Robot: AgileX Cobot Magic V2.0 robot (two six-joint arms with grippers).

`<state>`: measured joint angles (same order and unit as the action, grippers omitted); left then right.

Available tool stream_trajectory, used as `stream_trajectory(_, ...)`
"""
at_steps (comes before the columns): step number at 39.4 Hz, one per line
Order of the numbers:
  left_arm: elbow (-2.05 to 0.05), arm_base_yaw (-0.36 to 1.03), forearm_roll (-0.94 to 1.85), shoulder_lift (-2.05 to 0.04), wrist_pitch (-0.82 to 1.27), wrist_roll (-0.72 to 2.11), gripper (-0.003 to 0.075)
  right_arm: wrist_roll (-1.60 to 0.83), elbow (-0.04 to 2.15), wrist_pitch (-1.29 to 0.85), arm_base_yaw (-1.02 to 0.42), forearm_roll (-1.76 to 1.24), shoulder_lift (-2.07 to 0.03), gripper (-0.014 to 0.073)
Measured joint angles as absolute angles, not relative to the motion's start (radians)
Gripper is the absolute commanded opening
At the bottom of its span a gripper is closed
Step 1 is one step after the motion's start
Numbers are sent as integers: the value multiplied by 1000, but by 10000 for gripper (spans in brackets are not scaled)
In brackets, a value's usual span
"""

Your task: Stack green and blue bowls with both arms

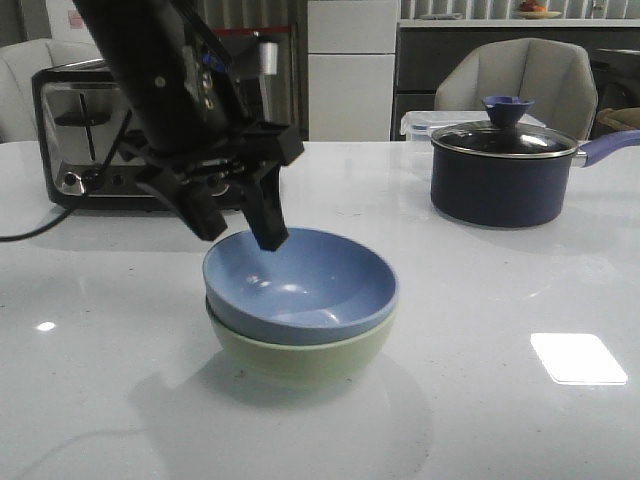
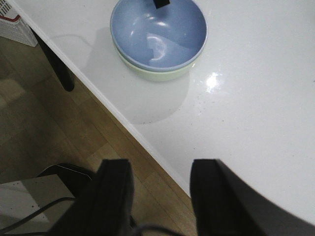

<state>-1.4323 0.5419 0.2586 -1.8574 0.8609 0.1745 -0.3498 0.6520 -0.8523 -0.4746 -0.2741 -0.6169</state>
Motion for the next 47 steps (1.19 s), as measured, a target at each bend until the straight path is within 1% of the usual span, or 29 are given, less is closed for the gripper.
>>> stream_trajectory(11,-1436,551,259,-1641,876,218,490,-350,652,-852,-475,-274,-617,402)
stream_trajectory(18,-1380,605,256,-1480,877,231,490,-350,652,-852,-475,-274,-617,402)
stream_trajectory(25,-1264,657,245,-1321,885,240,490,-344,652,-852,-475,-274,-617,402)
stream_trajectory(36,-1051,663,191,-1052,885,231,490,-253,652,-855,-473,-272,-617,402)
stream_trajectory(47,-870,663,24,-773,885,66,490,-207,652,-888,-473,-217,-617,402)
